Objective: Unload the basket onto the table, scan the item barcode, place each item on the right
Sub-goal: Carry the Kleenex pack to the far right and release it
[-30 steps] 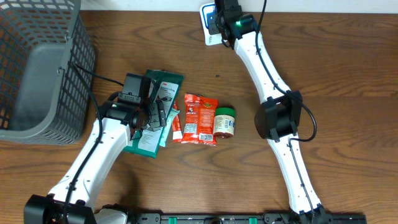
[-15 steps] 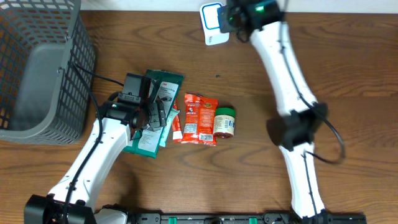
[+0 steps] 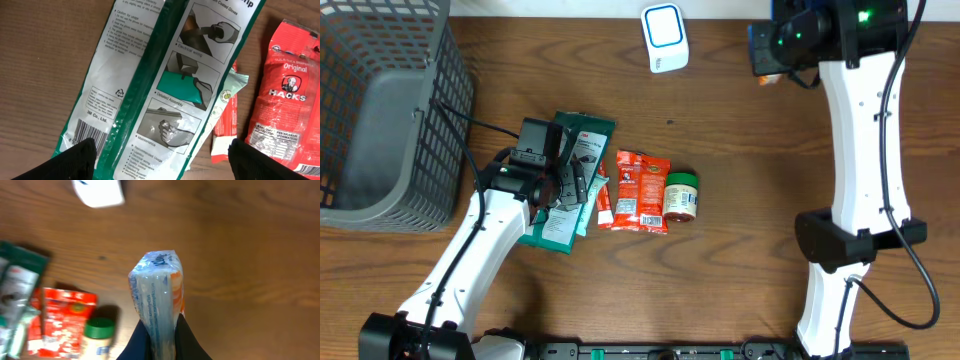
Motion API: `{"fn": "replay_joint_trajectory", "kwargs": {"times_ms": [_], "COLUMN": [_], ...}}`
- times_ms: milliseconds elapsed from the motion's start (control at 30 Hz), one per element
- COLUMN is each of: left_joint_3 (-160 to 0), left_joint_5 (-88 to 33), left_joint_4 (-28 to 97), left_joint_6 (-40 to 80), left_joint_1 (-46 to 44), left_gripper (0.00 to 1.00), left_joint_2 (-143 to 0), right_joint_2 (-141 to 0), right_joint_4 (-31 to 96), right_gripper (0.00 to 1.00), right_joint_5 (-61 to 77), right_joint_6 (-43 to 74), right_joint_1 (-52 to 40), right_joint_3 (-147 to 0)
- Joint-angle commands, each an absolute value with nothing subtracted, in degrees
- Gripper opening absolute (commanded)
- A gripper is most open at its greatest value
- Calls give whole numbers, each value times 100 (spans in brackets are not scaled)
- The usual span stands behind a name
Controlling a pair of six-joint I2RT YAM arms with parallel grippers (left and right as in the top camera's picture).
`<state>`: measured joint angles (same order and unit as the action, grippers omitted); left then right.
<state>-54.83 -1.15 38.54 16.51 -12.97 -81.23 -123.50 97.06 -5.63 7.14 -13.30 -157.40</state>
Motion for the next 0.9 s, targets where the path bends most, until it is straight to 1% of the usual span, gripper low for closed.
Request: {"fn": "replay_joint_trajectory", "kwargs": {"times_ms": [0, 133, 233, 333, 500, 600, 867], "left_joint_3": [-5463, -5463, -5463, -5463, -5463, -5463, -5463], "left_joint_5": [-84, -84, -84, -84, -84, -84, -84], "left_joint_4": [3859, 3857, 3859, 3859, 3859, 3859, 3859], "left_joint_6": [1640, 1640, 1643, 1640, 1640, 1640, 1640], "left_joint_1": [-1293, -1293, -1293, -1293, -1293, -1293, -1293], "left_gripper": [85, 85, 85, 85, 85, 85, 84], "left_joint_2": [-8145, -8145, -8145, -8145, -8145, -8145, -8145], "right_joint_2": [-12505, -12514, -12514, -12514, -12514, -12514, -12516], "right_joint_4": [9664, 9537, 9319, 8932, 7981, 7629, 6895], "right_gripper": [1, 1, 1, 1, 1, 1, 1], "right_joint_5": [-1020, -1992, -2353, -2814, -4005, -4316, -4112], "right_joint_6": [812, 1396, 1627, 1826, 1992, 1994, 2099], "right_joint_1": [-1081, -703, -438, -99, 576, 965, 1813], "right_joint_3": [-15144, -13913, -13176, -12392, -11253, -10833, -10018]}}
